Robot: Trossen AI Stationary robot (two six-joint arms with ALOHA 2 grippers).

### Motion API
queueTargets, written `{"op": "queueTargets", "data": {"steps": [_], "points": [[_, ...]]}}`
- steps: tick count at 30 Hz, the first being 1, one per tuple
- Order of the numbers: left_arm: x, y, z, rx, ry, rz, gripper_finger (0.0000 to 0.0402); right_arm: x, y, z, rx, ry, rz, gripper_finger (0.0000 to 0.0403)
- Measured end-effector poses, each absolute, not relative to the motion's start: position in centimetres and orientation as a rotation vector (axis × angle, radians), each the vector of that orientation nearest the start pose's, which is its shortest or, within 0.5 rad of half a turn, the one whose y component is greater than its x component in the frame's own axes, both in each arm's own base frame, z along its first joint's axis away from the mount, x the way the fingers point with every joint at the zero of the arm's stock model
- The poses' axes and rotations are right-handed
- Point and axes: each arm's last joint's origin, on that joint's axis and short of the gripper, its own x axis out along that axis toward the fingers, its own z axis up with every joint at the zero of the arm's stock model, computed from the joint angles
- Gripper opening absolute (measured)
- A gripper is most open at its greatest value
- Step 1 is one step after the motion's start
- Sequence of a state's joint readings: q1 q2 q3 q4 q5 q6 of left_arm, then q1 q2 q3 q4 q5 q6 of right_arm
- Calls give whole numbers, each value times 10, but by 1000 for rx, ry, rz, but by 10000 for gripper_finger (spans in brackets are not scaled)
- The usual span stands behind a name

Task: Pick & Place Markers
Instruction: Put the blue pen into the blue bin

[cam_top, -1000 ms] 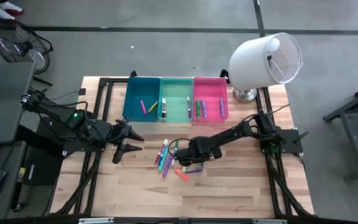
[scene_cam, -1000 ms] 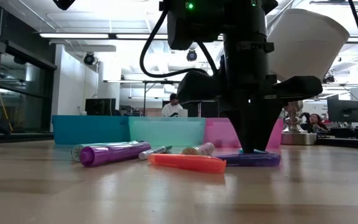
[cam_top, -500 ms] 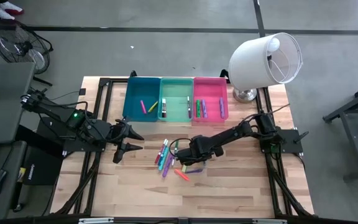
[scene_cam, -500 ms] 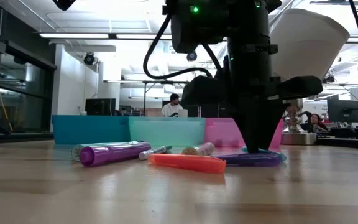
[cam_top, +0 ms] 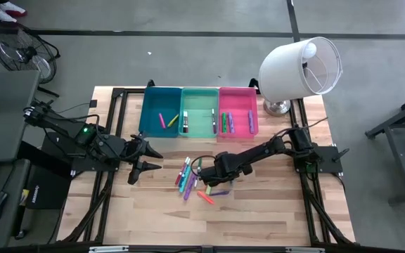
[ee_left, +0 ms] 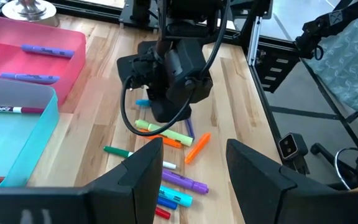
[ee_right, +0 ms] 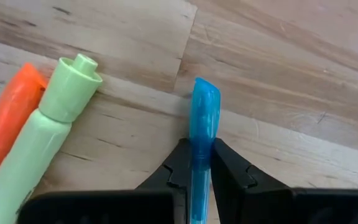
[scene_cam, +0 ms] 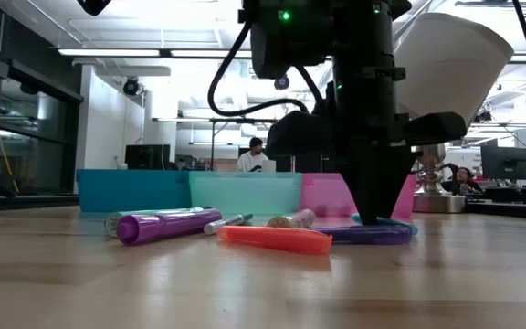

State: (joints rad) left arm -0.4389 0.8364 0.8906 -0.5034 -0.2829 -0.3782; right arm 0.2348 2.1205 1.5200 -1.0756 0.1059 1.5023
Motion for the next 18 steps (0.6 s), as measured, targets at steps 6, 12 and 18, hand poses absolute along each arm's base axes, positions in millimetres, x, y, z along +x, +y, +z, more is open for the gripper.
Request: {"op": "queueTargets", "data": {"steps": [6,12,18], "points": [[158,-65,331,-213,443,-72,175,374,86,144,822,1325,-1083,29],[158,-65,331,-224,443,-69,175,373,86,145,787,1327,-1078,29],[158,-65,331,-229,444,-68,175,373,85,145,759,1318,-1076,29]]}}
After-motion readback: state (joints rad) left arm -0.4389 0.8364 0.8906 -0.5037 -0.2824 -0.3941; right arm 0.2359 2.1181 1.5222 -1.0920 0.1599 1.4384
